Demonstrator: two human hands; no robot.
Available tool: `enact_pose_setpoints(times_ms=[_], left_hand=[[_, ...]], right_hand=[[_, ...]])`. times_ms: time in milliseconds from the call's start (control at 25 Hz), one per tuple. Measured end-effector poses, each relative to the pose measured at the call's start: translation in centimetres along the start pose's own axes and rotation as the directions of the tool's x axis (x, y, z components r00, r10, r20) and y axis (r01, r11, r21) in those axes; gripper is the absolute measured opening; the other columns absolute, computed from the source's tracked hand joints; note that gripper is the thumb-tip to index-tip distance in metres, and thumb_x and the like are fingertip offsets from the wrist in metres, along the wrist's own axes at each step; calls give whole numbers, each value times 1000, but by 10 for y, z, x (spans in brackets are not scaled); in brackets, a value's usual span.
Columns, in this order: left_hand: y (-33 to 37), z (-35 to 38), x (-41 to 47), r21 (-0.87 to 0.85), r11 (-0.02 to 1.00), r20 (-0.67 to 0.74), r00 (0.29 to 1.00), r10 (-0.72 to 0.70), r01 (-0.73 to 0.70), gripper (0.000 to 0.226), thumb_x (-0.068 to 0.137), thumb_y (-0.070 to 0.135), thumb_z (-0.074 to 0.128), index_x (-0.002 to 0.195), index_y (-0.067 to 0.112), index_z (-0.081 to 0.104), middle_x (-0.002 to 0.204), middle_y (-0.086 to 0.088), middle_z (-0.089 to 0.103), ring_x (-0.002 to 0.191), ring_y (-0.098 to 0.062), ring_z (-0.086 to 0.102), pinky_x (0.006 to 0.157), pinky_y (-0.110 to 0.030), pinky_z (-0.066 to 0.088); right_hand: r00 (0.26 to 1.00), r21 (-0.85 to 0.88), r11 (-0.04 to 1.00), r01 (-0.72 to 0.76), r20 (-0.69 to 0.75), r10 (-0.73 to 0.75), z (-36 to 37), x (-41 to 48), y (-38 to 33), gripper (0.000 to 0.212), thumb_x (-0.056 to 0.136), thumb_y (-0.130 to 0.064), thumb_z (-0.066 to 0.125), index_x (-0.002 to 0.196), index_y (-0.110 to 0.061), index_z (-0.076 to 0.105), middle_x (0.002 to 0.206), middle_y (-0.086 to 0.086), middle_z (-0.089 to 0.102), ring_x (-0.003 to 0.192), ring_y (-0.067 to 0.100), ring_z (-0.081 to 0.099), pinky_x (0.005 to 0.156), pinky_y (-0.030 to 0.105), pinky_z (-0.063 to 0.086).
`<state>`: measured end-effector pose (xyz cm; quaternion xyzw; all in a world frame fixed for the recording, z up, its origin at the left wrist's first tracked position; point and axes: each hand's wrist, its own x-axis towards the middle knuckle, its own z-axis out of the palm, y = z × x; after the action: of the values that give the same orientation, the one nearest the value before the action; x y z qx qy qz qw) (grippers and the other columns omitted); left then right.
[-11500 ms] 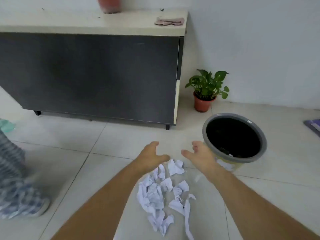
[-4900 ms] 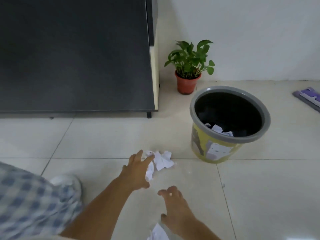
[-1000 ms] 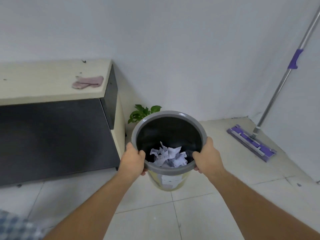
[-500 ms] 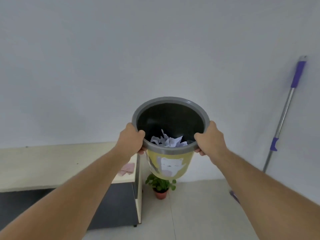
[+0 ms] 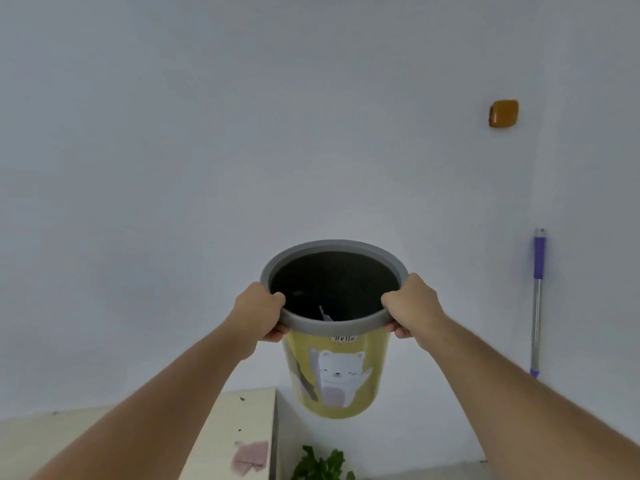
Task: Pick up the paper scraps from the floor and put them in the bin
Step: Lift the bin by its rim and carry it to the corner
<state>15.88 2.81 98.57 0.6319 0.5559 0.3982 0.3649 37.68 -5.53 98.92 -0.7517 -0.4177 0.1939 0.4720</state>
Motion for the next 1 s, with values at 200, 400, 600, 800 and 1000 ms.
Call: enact_pose_setpoints(times_ms=[200,400,600,800,1000], left_hand=[[17,-3,-9,-17,1000,13,1000,21,-21,12,96,14,47,103,8,54,75,-16,66,47,-19,62,37,-22,51],[11,0,-11,-9,1000,55,998,3,-2,11,96,14,47,87,13,53,71,-14,65,45,-18,61,40,-23,52],[7,17,-1,11,999,127,991,41,-43,8,96,14,46,93,12,53,73,-14,65,46,-17,61,36,-20,49],[12,65,13,1,998,219,974,63,-65,11,97,15,47,104,9,53,74,-15,66,48,-18,62,39,-22,51],[27,124,37,-25,999,251,967,46,-41,9,97,14,47,91,11,53,69,-15,65,45,-18,60,41,-24,52]], right_hand=[[999,-28,1000,10,-38,-11,-14,-7,-11,37,90,-5,50,127,-6,45,97,23,68,58,23,62,45,26,48],[998,-29,999,-21,-53,19,-12,-11,-3,32,88,-4,51,121,-6,50,95,25,70,56,24,61,45,26,47],[992,-12,996,-88,-90,87,-12,-13,17,30,90,-5,52,120,-5,50,88,23,69,53,21,60,45,26,48],[980,-21,991,-133,-150,128,-33,6,50,28,92,-8,55,120,-5,51,86,20,66,50,18,59,45,25,49],[976,-32,991,-132,-178,124,-63,55,75,24,93,-11,56,117,-7,52,86,19,66,55,21,60,50,27,52]])
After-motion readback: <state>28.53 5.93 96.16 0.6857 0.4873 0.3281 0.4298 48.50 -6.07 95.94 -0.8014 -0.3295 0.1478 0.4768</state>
